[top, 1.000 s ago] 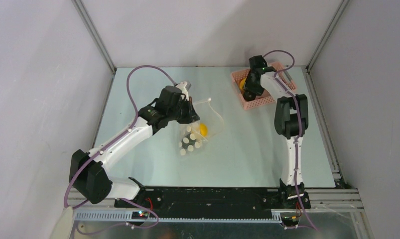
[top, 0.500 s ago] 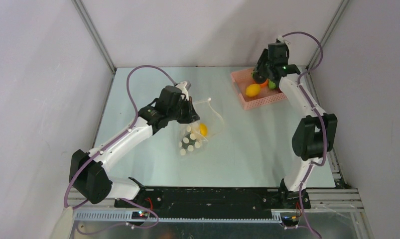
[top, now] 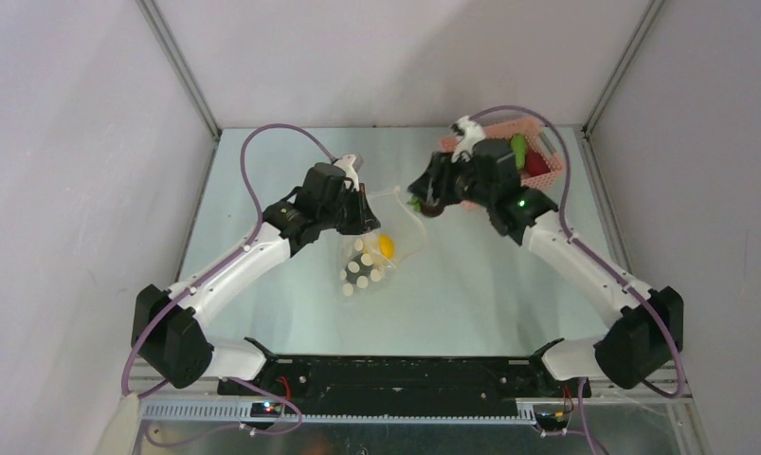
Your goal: Place the food in the zip-top bag and seal the zipper
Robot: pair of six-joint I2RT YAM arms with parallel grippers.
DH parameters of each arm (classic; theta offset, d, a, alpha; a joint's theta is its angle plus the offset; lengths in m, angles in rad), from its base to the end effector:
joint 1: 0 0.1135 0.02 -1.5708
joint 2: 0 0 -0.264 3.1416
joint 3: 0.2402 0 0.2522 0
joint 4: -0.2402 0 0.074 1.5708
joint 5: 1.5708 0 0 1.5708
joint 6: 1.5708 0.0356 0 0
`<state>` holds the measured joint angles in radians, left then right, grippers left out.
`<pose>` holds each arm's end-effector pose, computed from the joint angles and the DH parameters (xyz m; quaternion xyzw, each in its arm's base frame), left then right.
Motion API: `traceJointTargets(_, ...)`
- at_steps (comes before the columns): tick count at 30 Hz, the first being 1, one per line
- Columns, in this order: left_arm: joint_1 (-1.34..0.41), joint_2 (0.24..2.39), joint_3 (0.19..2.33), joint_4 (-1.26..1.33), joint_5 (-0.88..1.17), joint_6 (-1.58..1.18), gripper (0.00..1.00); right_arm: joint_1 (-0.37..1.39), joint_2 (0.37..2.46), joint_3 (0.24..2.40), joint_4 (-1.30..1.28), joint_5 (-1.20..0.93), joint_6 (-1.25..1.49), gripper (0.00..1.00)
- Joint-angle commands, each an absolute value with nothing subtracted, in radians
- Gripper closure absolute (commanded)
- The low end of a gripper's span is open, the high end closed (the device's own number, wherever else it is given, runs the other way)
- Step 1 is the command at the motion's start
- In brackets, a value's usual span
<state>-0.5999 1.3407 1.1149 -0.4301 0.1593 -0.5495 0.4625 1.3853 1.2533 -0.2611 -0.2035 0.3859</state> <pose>0.2432 -0.1732 0.3076 0.0577 0.8932 -0.2992 0.3307 0.2855 0.1504 0.3585 -0.0880 0.8245 0.3044 0.4688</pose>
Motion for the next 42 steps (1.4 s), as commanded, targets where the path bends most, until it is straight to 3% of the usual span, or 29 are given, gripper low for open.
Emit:
traceJointTargets(1,-0.604,1.318,1.165,-0.416,0.153,-0.554,1.00,0.605,1.317,1.191,-0.142,-0.167,0.362,1.00)
traceJointTargets(8,-0.604,1.291,1.150,-0.416,0.142,-0.560,1.00,0.721,1.407,1.175,-0.106,0.078,0.464,0.98)
traceJointTargets(25,-0.607,1.274,1.143,-0.347,0.230,-0.581,1.00,0.819,1.631,1.318,-0.160,0.298,0.675,0.80)
traceJointTargets(27,-0.609,1.267,1.142,-0.341,0.239,-0.582,1.00,0.819,1.666,1.349,-0.180,0.302,0.694,0.75)
traceJointTargets(31,-0.616,1.249,1.135,-0.332,0.256,-0.578,1.00,0.820,1.707,1.395,-0.208,0.316,0.723,0.56)
traceJointTargets(42,-0.616,1.243,1.124,-0.335,0.211,-0.578,1.00,0.836,1.627,1.401,-0.292,0.288,0.655,0.26)
